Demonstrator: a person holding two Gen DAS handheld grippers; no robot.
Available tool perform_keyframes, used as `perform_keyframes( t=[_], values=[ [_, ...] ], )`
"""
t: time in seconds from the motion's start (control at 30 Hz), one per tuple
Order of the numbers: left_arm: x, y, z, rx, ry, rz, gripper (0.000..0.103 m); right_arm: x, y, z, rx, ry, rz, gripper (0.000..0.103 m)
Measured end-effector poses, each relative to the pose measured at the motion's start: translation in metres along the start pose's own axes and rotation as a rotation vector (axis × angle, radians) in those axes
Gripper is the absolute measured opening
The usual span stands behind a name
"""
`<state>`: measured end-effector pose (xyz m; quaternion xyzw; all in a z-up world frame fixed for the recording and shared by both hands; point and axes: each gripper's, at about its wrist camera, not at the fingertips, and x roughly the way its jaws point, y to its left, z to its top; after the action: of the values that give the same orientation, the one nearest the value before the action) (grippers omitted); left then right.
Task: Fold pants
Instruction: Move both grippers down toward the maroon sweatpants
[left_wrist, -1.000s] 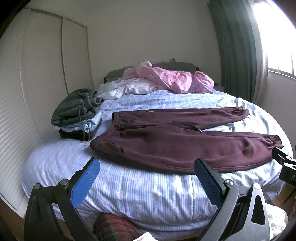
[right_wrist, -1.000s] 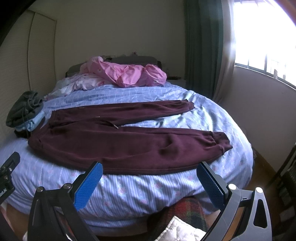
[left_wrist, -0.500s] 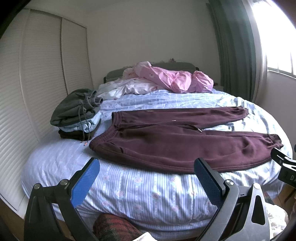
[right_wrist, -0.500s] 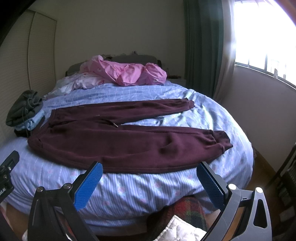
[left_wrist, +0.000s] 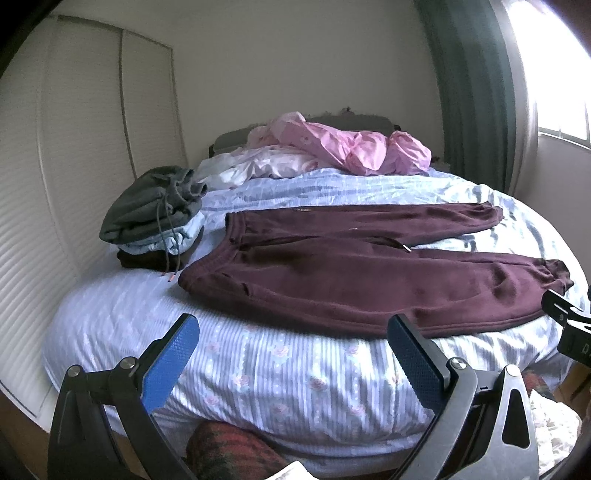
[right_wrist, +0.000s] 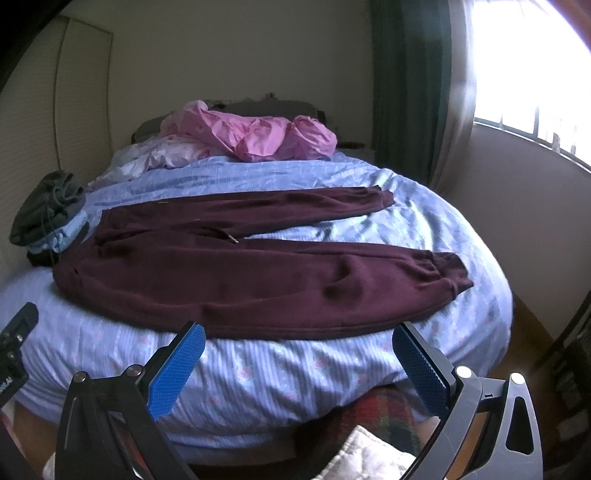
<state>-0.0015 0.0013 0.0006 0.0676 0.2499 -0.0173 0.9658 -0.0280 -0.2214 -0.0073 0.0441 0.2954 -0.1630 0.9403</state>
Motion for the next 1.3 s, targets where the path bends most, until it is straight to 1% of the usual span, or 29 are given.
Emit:
perform_keyframes(
  t=[0.13,0.3,0.37,0.47,0.57,0.7,0.77,0.83,0.97,1.13,1.3],
  values=[
    [0.013,0.007,-0.005,0.001,0.013,0.030,0.103,0.017,0.005,-0.003,0.014,0.010,0.018,0.103],
    [0.039,0.024,-0.008,0.007,0.031,0.088,0.103,0.049,0.021,-0.007,0.027,0.080,0.058,0.103],
    [0.043,0.025,-0.007,0.014,0.033,0.099,0.103,0.058,0.029,-0.007,0.016,0.094,0.063,0.103],
    [0.057,0.030,-0.007,0.028,0.047,0.113,0.103,0.072,0.045,-0.005,-0.013,0.091,0.067,0.103],
    [0.075,0.031,-0.010,0.055,0.062,0.122,0.103,0.082,0.056,-0.004,-0.017,0.087,0.065,0.103],
    [0.092,0.033,-0.013,0.065,0.079,0.112,0.103,0.099,0.070,-0.010,0.009,0.108,0.068,0.103],
    [0.104,0.036,-0.018,0.065,0.100,0.100,0.103,0.107,0.079,-0.015,0.018,0.129,0.078,0.103],
    [0.115,0.039,-0.017,0.059,0.116,0.089,0.103,0.117,0.089,-0.020,0.008,0.149,0.094,0.103],
    [0.143,0.046,-0.019,0.028,0.172,0.058,0.103,0.137,0.108,-0.029,-0.026,0.182,0.091,0.103],
    [0.170,0.053,-0.016,0.002,0.220,0.056,0.103,0.157,0.119,-0.035,-0.022,0.198,0.089,0.103],
    [0.190,0.061,-0.015,-0.029,0.252,0.048,0.103,0.176,0.120,-0.040,0.036,0.265,0.122,0.103]
  ],
)
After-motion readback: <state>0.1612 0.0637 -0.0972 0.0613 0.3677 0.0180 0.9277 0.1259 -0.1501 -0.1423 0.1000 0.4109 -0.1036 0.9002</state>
